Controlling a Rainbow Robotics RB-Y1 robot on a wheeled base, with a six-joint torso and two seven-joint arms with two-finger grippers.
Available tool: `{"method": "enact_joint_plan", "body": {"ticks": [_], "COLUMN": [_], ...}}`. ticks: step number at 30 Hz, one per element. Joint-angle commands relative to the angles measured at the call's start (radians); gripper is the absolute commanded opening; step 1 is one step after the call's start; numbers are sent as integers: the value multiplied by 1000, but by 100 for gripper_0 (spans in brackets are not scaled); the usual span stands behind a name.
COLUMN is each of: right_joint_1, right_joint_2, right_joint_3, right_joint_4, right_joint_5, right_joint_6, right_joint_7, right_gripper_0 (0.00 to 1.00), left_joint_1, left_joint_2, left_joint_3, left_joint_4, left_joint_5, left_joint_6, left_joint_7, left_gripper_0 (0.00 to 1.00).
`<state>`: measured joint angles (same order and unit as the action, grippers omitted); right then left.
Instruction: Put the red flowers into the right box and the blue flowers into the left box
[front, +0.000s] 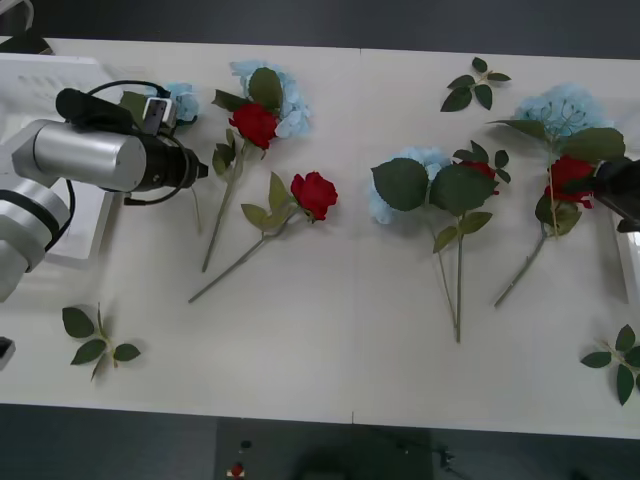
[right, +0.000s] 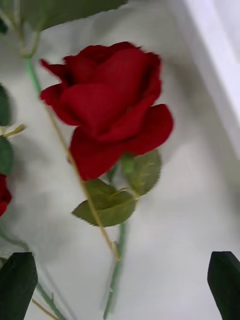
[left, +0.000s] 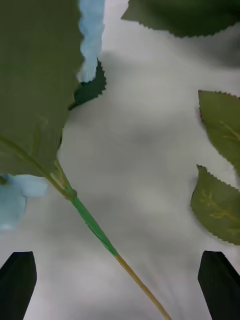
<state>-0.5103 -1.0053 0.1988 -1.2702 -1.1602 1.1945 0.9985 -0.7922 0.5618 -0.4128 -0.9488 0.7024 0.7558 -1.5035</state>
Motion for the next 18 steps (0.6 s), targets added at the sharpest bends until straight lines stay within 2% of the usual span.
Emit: {"method": "enact_joint_plan", "body": {"ticks": [1, 3, 8, 9, 11, 18], "right_joint_1": [-4, -4, -4, -4, -5, -11], "right_joint_2": [-50, -50, -50, -50, -50, -16], "right_joint_3": [4, 8, 65, 76, 117, 169], "right_joint_4": [37, 54, 74, 74, 75, 92], "right_joint_5": [4, 4, 8, 10, 13, 28], "right_joint_6": [-3, -6, -59, -72, -119, -211], "right_joint_7": [-4, -1, -1, 0, -9, -26], "right_gripper_0": [100, 100, 100, 100, 100, 100], "left_joint_1": [-32, -32, -30, -30, -30, -30], "left_joint_2": [-25, -36, -45, -45, -45, -42], "left_joint_3": [23, 23, 23, 23, 22, 23], "left_joint_4": [47, 61, 68, 68, 68, 54], "left_joint_5": [-40, -57, -75, -75, -73, -70], "left_joint_6": [-55, -62, -62, -62, -62, -62], "left_joint_7": [12, 12, 20, 20, 20, 19], "left_gripper_0": [93, 89, 12, 4, 0, 0]}}
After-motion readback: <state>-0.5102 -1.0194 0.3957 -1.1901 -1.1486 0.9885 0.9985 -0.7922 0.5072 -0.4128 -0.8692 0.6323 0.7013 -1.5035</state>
